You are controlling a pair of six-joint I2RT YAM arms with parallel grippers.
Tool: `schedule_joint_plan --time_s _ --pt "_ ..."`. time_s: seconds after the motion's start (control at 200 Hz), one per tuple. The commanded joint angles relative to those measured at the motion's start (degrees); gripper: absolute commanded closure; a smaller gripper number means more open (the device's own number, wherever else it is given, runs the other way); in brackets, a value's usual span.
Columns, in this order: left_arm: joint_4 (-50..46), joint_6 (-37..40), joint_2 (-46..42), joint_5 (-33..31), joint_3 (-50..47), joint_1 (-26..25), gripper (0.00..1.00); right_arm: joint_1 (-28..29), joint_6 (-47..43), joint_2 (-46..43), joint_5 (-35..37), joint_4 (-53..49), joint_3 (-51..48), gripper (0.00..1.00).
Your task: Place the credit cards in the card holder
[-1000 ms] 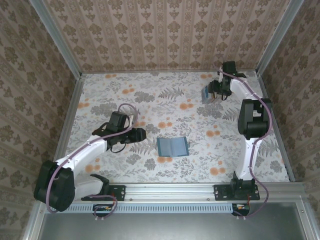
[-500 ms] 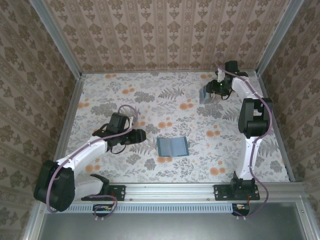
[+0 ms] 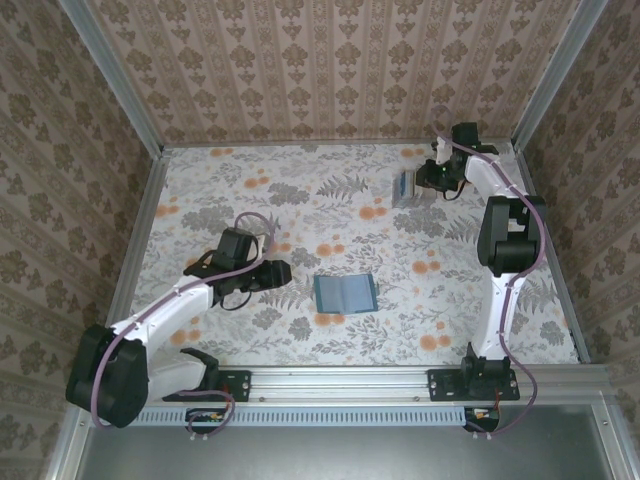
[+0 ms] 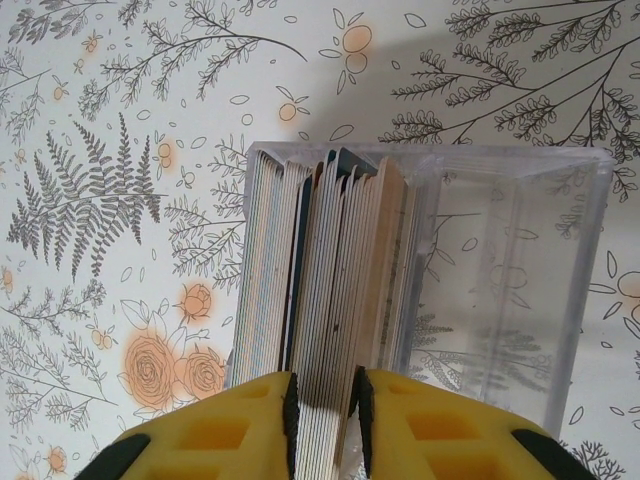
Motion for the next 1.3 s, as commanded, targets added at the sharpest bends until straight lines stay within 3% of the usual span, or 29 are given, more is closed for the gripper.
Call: schedule_joint_plan --time_s 0.0,0.815,1.295 --pt "2.29 -1.96 -1.51 -0.61 -1.69 -0.29 0.48 0.25 -0.1 -2.14 -1.73 0.68 -0.83 0.75" --pt "3.44 -2.44 5.46 0.01 2.17 -4.04 0.48 0.17 2.67 -4.13 -2.07 5.08 -3.63 0.82" --pt "4.25 -2.08 8.99 0.54 3.71 -5.62 0.47 0.17 3.19 -4.84 -1.84 8.1 -5.17 0.79"
